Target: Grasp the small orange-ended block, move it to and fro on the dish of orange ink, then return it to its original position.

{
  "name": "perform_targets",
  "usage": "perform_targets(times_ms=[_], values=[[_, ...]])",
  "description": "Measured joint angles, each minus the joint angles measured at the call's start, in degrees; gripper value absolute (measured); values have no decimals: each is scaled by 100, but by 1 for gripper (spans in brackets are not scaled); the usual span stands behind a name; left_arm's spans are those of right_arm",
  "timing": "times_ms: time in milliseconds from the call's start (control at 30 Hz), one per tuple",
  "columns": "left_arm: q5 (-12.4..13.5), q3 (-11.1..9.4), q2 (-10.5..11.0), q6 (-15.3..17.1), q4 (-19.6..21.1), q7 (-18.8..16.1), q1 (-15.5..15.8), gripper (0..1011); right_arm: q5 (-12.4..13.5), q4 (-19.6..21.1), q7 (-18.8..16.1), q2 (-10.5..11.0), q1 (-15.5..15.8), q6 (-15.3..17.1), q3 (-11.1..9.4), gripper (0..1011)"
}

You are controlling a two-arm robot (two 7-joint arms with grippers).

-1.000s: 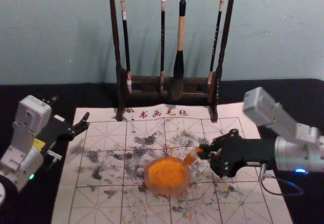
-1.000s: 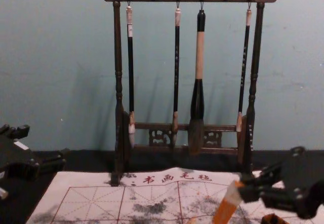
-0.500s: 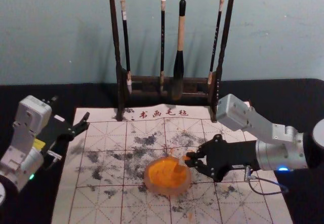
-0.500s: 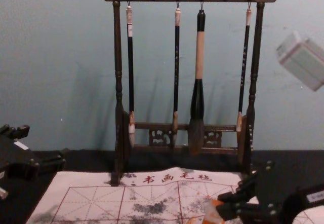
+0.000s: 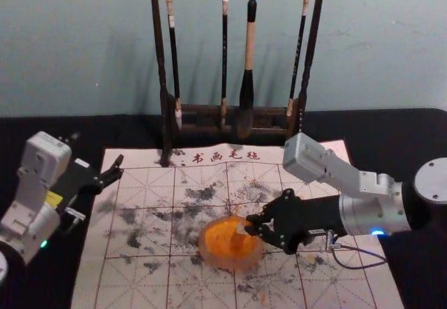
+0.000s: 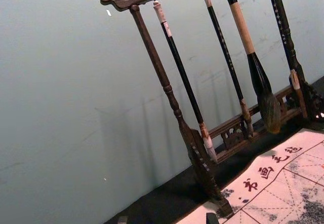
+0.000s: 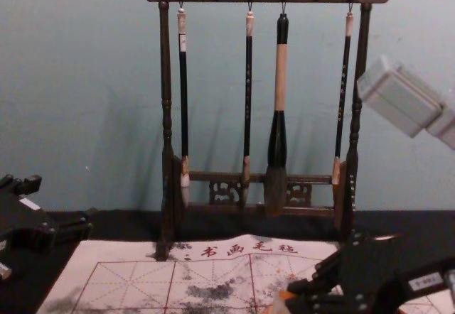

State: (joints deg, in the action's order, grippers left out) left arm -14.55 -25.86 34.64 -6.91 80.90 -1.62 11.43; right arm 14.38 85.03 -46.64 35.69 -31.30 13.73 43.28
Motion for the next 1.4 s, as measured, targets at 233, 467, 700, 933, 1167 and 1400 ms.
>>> perform_targets(times_ms=[233, 467, 700, 933, 1167, 1400], values=[[0, 0, 0, 0, 0, 0, 0, 1001, -39, -124, -2, -108, -90, 6, 89, 80], [0, 0, 0, 0, 0, 0, 0, 1002, -108, -336, -2, -266, -234, 6, 183, 80], [0, 0, 0, 0, 0, 0, 0, 1001, -175, -491, 11, -356, -349, 31, 224, 80], [0, 0, 0, 0, 0, 0, 0, 1002, -191, -540, 20, -357, -404, 69, 209, 80], [0, 0, 0, 0, 0, 0, 0, 1001, -186, -403, 11, -221, -376, 111, 165, 80], [0, 0, 0, 0, 0, 0, 0, 1001, -95, -51, -74, 55, -223, 153, 121, 80]])
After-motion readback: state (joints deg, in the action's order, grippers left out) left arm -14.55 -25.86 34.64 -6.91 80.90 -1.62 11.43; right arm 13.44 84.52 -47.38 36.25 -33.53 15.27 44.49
